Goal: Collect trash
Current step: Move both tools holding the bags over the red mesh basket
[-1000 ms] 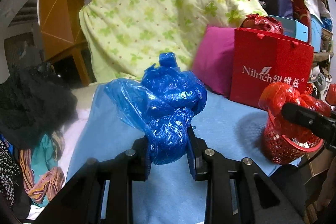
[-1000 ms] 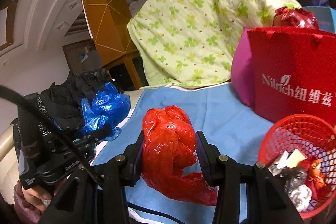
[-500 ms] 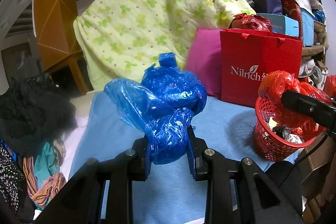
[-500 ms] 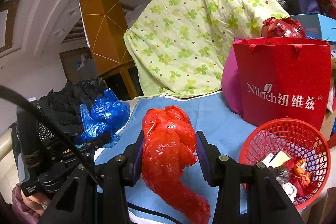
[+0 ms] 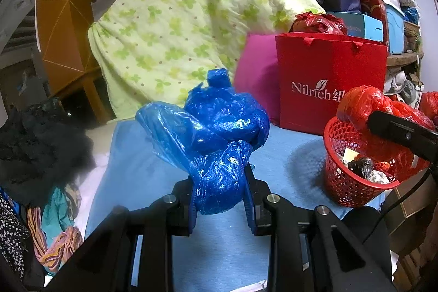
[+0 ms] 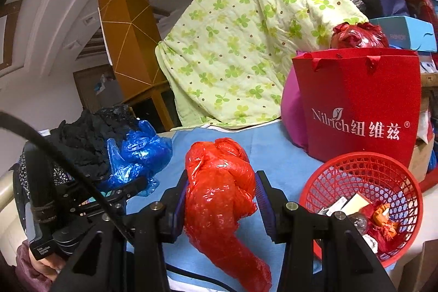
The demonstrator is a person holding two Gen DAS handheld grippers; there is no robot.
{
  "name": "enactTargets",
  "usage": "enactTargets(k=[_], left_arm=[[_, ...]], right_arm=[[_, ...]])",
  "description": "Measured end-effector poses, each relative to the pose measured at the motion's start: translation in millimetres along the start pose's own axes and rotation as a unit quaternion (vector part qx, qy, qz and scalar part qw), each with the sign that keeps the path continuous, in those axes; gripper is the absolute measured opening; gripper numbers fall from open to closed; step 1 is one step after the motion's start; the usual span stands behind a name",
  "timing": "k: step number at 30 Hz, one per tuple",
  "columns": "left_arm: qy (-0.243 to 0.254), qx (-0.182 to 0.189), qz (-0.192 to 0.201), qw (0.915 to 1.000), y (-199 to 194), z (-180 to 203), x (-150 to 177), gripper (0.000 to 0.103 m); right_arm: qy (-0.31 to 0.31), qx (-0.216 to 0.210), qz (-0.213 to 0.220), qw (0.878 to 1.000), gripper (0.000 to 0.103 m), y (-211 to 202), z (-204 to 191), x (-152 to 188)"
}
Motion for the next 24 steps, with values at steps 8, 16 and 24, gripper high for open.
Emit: enactTargets(k=[8, 16, 24], left_arm=[[0.008, 0.004, -0.004, 1.0, 3.6, 8.0, 0.6, 0.03], [0.014, 0.009, -0.013, 0.9998, 9.1, 13.5, 3.0, 0.03], [0.022, 0.015, -0.015, 0.9995, 12.0, 19.0, 1.3, 0.03]], right_arm=[[0.015, 0.008, -0.002, 1.0, 0.049, -3.6, 12.9, 2.8], [0.026, 0.013, -0.006, 1.0, 0.049, -4.4, 22.5, 5.1], [0.033, 0.015, -0.007, 0.999, 0.049, -6.9, 28.3, 5.6]])
Point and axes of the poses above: each gripper's, at about its wrist camera, not at the fingertips, and y roughly the way its jaws point, z to its right, x to its underside, the point moved 6 cm from there along y, roughly the way its jaws point, and after that the axes turned 11 degrees about x, right-handed, at the moved point
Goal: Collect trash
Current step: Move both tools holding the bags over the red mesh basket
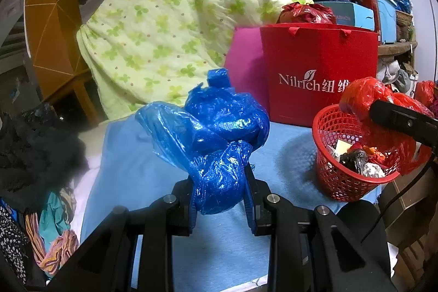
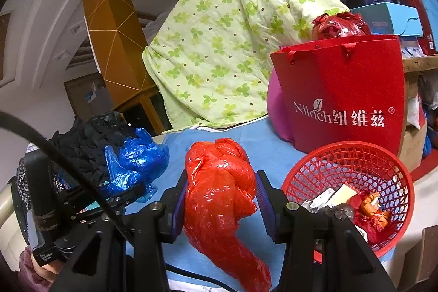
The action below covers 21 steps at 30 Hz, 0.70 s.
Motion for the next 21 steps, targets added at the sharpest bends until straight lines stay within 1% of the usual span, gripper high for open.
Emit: enactTargets(k=[21], left_arm=[[0.016, 0.016, -0.007, 0.9997, 4.3, 9.1, 0.4, 0.03]], right_arm=[[0.017, 0.014, 0.004, 1.0, 0.049, -7.9, 12.8, 2.4]])
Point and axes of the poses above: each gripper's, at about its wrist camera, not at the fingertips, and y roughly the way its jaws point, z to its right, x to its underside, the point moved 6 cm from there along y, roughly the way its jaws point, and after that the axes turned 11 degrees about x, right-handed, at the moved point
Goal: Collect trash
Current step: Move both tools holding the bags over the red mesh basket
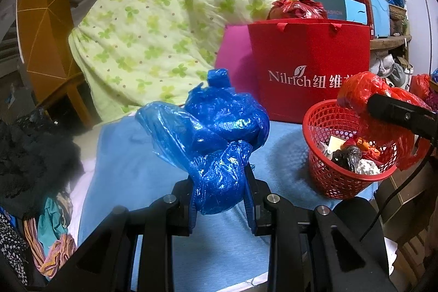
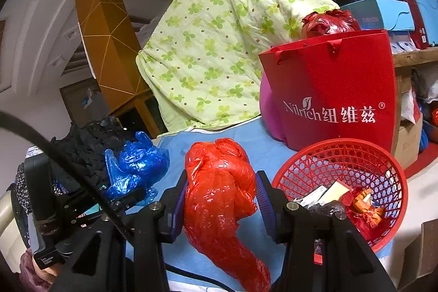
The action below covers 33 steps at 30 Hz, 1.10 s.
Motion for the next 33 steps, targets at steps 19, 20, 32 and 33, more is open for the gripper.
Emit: enactTargets(k=[19, 20, 32, 33], left_arm=[[0.011, 0.012, -0.011, 0.9998, 7.1, 13.0, 1.5, 0.03], [0.013, 0.013, -0.011, 0.9998, 7.5, 14.2, 1.5, 0.03], [0.023, 0.02, -0.018, 0.9994, 13.1, 26.1, 0.7, 0.03], [0.024, 0.021, -0.019, 0.9993, 13.6, 27.0, 0.7, 0.03]], right_arm=[[0.015, 0.008, -0.002, 1.0, 0.049, -3.3, 14.5, 1.9], [0.016, 0.008, -0.002, 1.0, 0.049, -3.5, 15.1, 2.2], [0.033, 0.017, -0.001, 0.999, 0.049, -5.4, 32.0, 2.9], [0.034, 0.017, -0.001, 0.999, 0.049, -5.2, 33.8, 2.8]])
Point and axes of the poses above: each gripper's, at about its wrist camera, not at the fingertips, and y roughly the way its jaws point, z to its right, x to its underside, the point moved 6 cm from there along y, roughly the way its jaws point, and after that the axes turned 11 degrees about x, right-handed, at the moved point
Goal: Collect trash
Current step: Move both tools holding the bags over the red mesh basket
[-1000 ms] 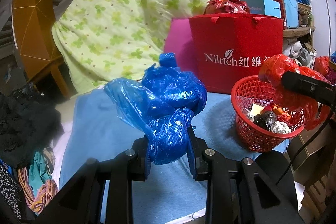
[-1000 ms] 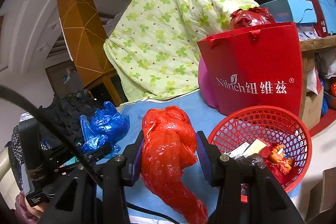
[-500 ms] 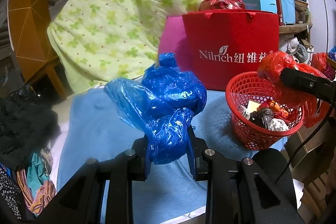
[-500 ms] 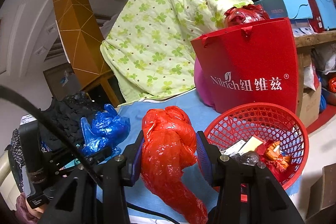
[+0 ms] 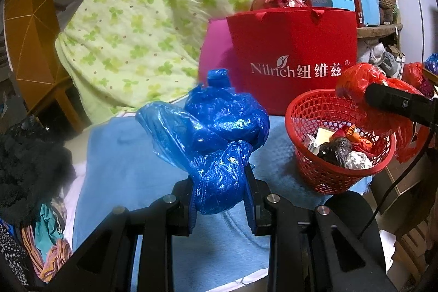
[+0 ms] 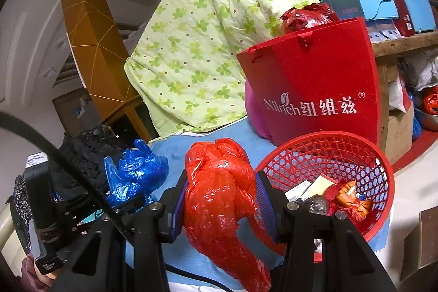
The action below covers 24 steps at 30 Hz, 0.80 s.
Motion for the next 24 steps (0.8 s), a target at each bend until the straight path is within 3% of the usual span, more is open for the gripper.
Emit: enactTargets(k=[24], left_arm=[[0.023, 0.015, -0.013, 0.9995, 14.0, 22.9, -4.6, 0.03]], right_arm=[[0.026, 0.011, 0.002, 1.0, 0.049, -0.9, 29.5, -0.1]])
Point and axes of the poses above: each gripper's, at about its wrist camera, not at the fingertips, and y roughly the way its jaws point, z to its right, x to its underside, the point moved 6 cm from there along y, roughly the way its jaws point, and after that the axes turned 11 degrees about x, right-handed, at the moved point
